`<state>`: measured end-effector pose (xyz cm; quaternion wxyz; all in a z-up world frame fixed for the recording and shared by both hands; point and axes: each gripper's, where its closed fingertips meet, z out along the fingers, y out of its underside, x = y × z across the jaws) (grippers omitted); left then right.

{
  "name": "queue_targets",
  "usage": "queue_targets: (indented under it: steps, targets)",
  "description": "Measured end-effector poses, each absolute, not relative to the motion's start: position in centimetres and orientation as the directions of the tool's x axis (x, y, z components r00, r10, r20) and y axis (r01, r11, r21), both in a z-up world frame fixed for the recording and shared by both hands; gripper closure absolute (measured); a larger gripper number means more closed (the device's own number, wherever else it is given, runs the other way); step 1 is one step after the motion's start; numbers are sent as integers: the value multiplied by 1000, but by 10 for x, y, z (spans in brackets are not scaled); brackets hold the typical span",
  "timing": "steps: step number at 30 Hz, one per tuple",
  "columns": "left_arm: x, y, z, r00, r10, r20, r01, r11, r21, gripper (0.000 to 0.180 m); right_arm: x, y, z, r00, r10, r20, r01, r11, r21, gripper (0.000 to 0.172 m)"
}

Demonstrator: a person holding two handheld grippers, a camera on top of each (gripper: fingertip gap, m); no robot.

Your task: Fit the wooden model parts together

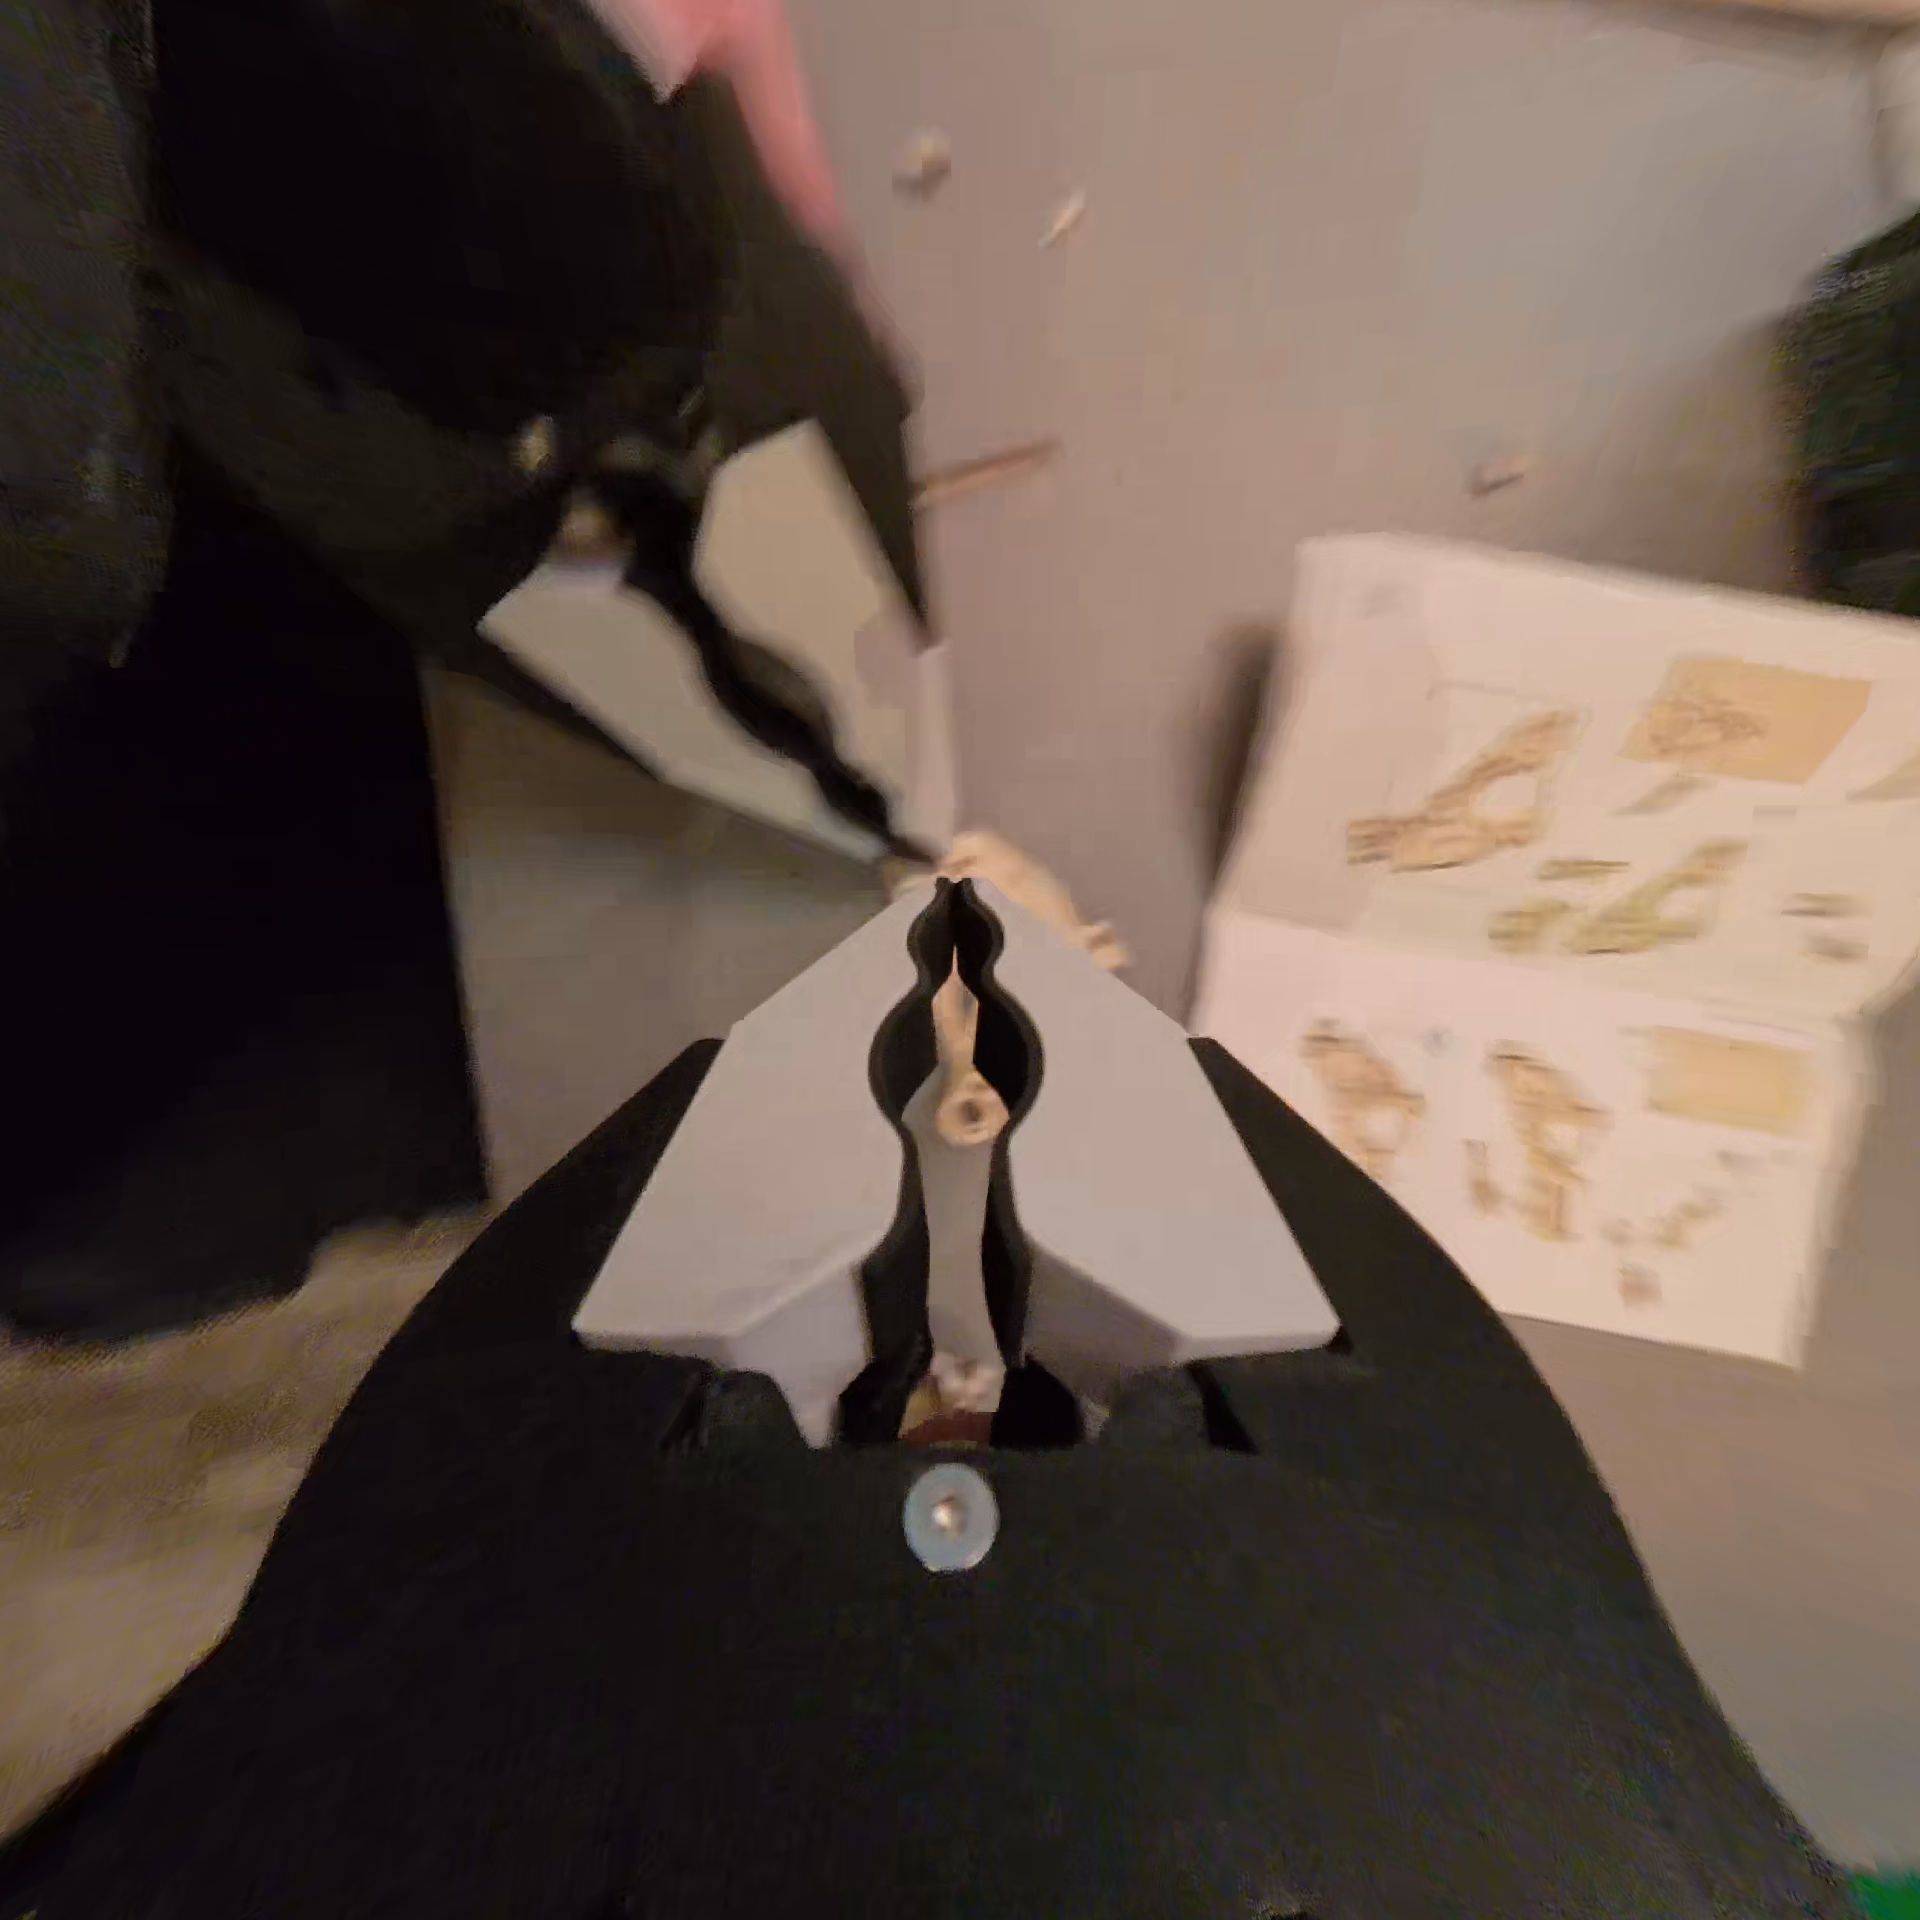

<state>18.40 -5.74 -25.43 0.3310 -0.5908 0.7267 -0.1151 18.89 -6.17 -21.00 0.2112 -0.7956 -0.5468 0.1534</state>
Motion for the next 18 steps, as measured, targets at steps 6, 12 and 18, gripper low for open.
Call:
queue_targets:
  steps: [6, 12, 18]
  targets:
    - [181, -64, -254, -114, -954, -277, -766, 263, -587, 180, 199, -67, -227, 371, 929, 6, 817, -324, -477, 158]
    - [179, -69, -253, -147, -952, -267, -753, 283, -594, 180, 196, -79, -246, 342, 940, -5, 837, -307, -453, 160]
    - [179, -69, -253, -156, -950, -270, -741, 293, -605, 180, 191, -76, -251, 311, 950, -11, 853, -284, -438, 168]
